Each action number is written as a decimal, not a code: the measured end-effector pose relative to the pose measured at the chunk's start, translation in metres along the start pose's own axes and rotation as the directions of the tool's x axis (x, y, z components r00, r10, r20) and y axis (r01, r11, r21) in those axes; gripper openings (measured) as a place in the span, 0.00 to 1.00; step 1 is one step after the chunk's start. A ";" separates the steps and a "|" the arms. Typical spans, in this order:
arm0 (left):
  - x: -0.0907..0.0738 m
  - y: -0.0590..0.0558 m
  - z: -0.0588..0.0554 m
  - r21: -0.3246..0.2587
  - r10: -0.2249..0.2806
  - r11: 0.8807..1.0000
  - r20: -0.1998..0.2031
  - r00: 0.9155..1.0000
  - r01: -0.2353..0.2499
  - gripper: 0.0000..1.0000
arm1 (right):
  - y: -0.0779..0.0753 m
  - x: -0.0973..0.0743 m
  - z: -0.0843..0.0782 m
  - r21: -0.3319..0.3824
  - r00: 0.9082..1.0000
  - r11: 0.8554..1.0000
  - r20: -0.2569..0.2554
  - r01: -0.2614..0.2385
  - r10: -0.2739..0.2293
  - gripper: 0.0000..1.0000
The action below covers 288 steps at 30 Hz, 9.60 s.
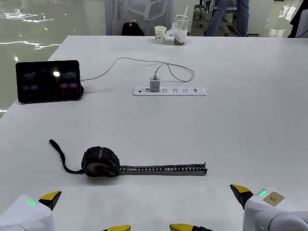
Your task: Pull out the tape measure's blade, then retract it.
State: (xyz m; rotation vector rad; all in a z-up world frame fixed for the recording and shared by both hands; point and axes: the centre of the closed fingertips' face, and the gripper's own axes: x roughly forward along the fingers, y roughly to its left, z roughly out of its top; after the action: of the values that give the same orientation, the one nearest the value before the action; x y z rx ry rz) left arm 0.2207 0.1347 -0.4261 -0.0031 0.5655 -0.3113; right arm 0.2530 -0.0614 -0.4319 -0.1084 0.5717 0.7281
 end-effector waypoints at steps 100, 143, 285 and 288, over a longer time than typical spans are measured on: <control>0.056 0.028 0.026 -0.065 0.121 0.991 0.025 0.992 -0.120 0.99 | -0.039 0.026 -0.006 -0.213 0.952 0.929 -0.113 -0.302 0.284 0.78; 0.097 0.067 0.039 -0.141 0.193 0.972 0.011 0.981 -0.190 0.98 | -0.093 0.057 0.004 -0.428 0.890 0.784 -0.288 -0.450 0.354 0.48; 0.137 0.093 0.005 -0.298 0.285 0.891 -0.218 0.933 -0.341 0.61 | -0.109 0.106 -0.022 -0.532 0.762 0.560 -0.549 -0.635 0.343 0.10; 0.137 0.093 0.005 -0.300 0.280 0.892 -0.221 0.934 -0.339 0.61 | -0.109 0.106 -0.022 -0.533 0.763 0.560 -0.549 -0.635 0.342 0.10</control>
State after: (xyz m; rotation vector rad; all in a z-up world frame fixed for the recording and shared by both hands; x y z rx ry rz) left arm 0.3592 0.1828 -0.5021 -0.2145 0.7747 0.1032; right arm 0.3781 -0.0865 -0.5175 -0.8583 0.6873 1.5050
